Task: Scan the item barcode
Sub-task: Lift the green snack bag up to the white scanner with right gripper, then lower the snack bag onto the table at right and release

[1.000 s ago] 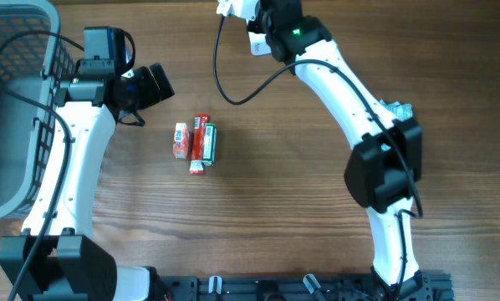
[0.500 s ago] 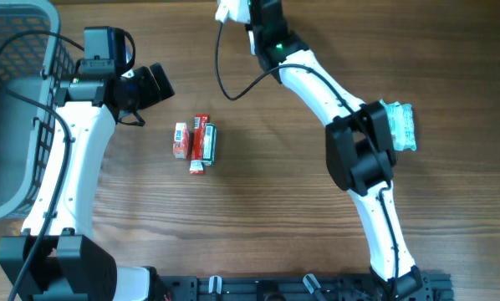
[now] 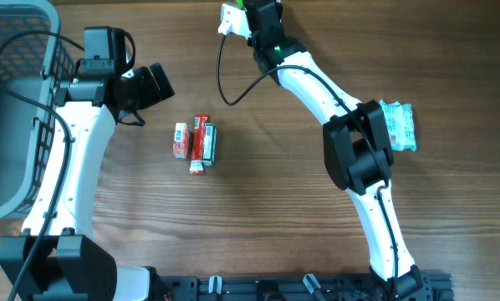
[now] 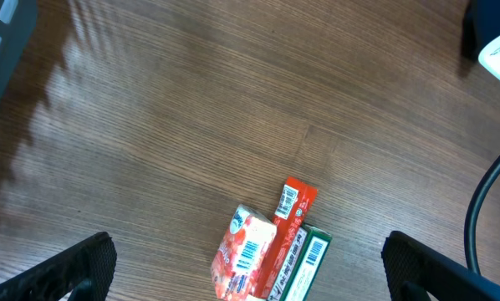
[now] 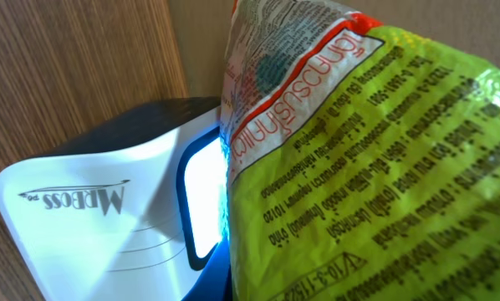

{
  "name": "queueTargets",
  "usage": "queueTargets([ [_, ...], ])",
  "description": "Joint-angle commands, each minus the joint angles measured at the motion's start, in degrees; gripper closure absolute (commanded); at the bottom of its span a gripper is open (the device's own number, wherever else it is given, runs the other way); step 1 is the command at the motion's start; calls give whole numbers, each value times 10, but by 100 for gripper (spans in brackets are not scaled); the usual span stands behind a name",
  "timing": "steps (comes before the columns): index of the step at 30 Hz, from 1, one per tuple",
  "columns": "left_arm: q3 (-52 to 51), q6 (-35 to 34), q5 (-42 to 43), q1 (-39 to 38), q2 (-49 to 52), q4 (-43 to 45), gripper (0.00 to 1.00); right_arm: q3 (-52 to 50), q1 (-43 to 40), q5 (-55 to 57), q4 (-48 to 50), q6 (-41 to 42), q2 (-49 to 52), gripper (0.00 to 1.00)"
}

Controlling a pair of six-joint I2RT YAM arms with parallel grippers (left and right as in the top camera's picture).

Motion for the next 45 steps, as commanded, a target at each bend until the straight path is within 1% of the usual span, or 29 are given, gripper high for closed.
queueTargets([
  [1, 5, 7, -8, 3, -1, 1, 0, 10, 2, 11, 6, 15, -19, 96],
  [5, 5, 7, -8, 3, -1, 1, 0, 10, 2, 11, 5, 22, -34, 96],
  [10, 5, 7, -8, 3, -1, 1, 0, 10, 2, -4, 4, 78, -63, 96],
  [17, 5, 7, -8, 3, -1, 1, 0, 10, 2, -12, -14, 123, -100, 96],
  [20, 5, 7, -8, 3, -1, 1, 0, 10, 1, -12, -47, 170, -148, 96],
  [24, 5, 7, -8, 3, -1, 1, 0, 10, 0, -10, -163, 285, -230, 96],
  [27, 5, 7, -8, 3, -1, 1, 0, 9, -13, -14, -316, 400, -287, 96],
  [29, 5, 7, -8, 3, -1, 1, 0, 10, -34, -57, -431, 460, -305, 96],
  [32, 5, 7, -8, 3, -1, 1, 0, 8, -78, -155, -595, 514, -302, 96],
  [33, 5, 7, -8, 3, -1, 1, 0, 3, -93, -179, -633, 517, -297, 96],
  [35, 5, 7, -8, 3, -1, 1, 0, -32, -132, -197, -693, 555, -290, 96],
  [38, 5, 7, -8, 3, -1, 1, 0, -120, -177, -197, -692, 563, -285, 96],
  [40, 5, 7, -8, 3, -1, 1, 0, -191, -201, -197, -663, 550, -285, 96],
  [44, 5, 7, -8, 3, -1, 1, 0, -290, -234, -161, -586, 523, -285, 96],
  [45, 5, 7, -8, 3, -1, 1, 0, -298, -238, -155, -580, 523, -285, 96],
])
